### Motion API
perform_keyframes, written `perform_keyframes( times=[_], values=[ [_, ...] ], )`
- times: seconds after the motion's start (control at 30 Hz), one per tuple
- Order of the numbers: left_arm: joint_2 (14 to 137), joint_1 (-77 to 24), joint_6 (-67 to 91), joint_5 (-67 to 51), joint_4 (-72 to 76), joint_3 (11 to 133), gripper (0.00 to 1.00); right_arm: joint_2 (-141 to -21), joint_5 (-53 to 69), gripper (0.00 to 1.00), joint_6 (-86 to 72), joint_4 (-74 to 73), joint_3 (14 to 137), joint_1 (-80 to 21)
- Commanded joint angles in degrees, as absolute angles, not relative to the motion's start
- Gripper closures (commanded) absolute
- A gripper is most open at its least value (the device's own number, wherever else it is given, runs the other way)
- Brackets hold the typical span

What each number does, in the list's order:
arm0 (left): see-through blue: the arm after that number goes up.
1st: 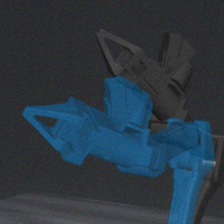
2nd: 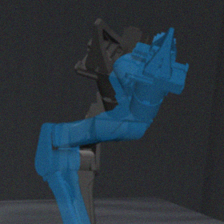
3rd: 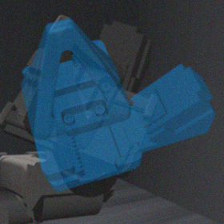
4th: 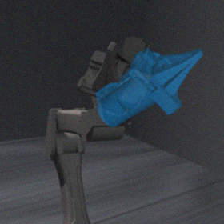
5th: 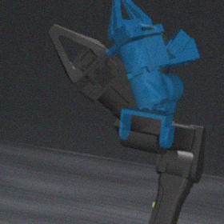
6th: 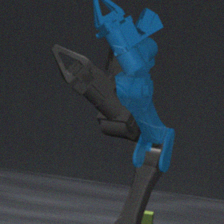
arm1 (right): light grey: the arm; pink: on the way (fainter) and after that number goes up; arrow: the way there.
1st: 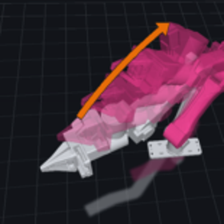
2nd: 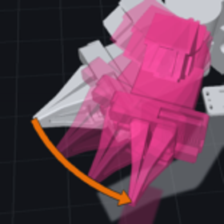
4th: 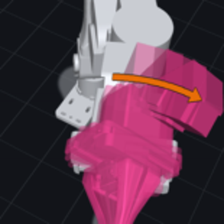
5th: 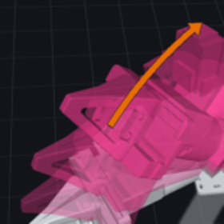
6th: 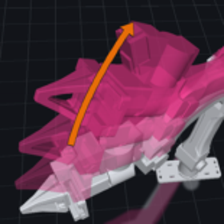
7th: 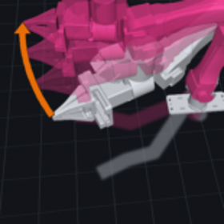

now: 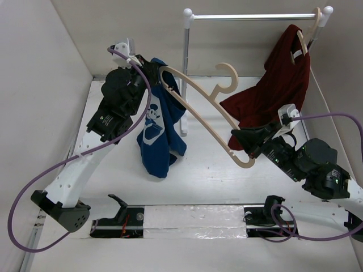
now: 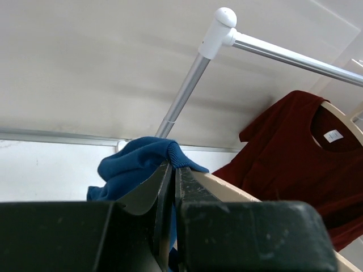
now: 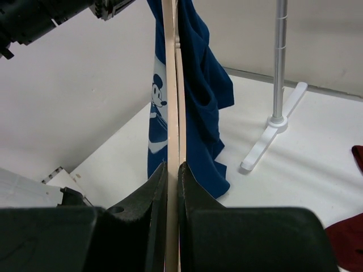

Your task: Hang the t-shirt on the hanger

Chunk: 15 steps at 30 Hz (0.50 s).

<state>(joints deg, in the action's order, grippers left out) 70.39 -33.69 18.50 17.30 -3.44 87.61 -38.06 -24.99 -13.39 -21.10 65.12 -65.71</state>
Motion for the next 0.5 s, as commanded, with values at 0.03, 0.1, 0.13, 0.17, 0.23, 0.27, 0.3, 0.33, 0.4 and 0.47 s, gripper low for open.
perform_keyframes(
  times=[0.03,0.1,0.13,0.17,0.23,0.27,0.3,0.33,0.4,0.47],
  values=[
    [69.8,-34.0,17.3,18.4,0.1,90.2,1.0,-38.8,-22.7,1.0,-11.3,-18.7,68.9,-65.8],
    [70.0,-34.0,17.1,18.6,0.1,90.7,1.0,-38.4,-22.6,1.0,-11.1,-18.8,69.0,-65.8],
    [70.0,-34.0,17.0,18.7,-1.2,90.8,1.0,-38.0,-22.8,1.0,-11.2,-18.6,68.7,-65.8],
    [70.2,-34.0,16.9,18.5,-1.4,91.1,1.0,-37.4,-23.2,1.0,-11.0,-18.5,68.6,-65.8],
    [70.7,-34.0,17.0,16.6,-1.5,91.0,1.0,-37.4,-24.1,1.0,-10.7,-19.0,68.6,-65.8],
    [70.9,-34.0,17.5,15.6,-1.3,90.6,1.0,-38.1,-24.4,1.0,-10.3,-18.9,68.5,-65.8],
    [71.2,-34.0,17.8,13.3,-1.3,90.4,1.0,-38.8,-24.7,1.0,-10.1,-18.5,68.3,-65.8],
    [71.2,-34.0,17.9,12.1,-1.1,90.3,1.0,-39.9,-25.2,1.0,-9.7,-18.0,67.9,-65.8],
    [71.5,-34.0,20.0,7.8,-0.8,89.2,1.0,-43.5,-26.7,1.0,-8.9,-16.9,67.6,-65.8],
    [71.4,-34.0,20.8,6.2,-0.4,87.9,1.0,-45.6,-26.8,1.0,-8.2,-13.1,66.8,-65.8]
  ],
)
